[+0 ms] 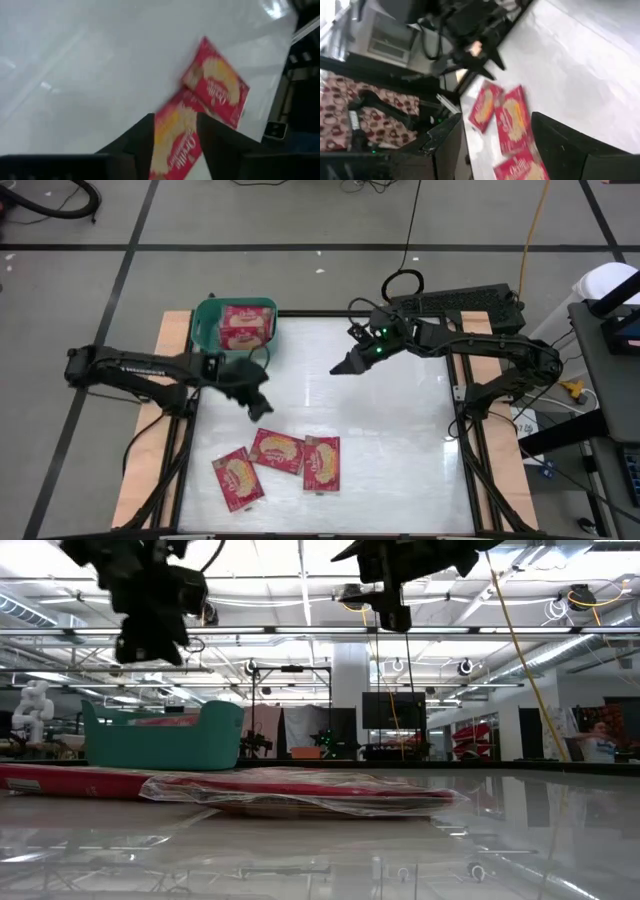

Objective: Sort popcorn bags into baskets
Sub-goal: Put the red popcorn bag into the green bin

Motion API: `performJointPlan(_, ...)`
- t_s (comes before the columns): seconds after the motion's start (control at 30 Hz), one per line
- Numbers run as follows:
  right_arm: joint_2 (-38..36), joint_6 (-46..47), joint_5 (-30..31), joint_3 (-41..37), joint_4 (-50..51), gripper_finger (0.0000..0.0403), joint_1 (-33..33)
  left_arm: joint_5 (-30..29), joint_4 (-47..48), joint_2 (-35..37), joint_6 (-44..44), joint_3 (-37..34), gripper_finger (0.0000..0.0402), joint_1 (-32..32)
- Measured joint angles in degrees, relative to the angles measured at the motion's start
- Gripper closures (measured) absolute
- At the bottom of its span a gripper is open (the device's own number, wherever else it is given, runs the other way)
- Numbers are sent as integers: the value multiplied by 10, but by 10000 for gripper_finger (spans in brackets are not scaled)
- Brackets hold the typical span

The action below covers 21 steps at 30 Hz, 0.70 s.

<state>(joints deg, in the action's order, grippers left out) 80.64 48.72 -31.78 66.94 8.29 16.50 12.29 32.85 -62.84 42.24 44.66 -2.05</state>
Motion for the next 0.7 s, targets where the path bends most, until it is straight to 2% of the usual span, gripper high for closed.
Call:
performJointPlan(0.17, 0, -19, -14, 0, 51, 177, -20, -67, 12, -27, 105, 0, 201, 113)
performJointPlan(0.3, 0, -37, -46, 0, 78, 177, -41, -78, 29, -70, 196, 0, 171, 174)
performJointPlan(0.53, 0, -75, -86, 0, 133, 177, -70, -74, 44, -142, 383, 0, 132, 234)
performJointPlan(0.7, 0, -107, -90, 0, 174, 177, -96, -82, 42, -182, 414, 0, 113, 251)
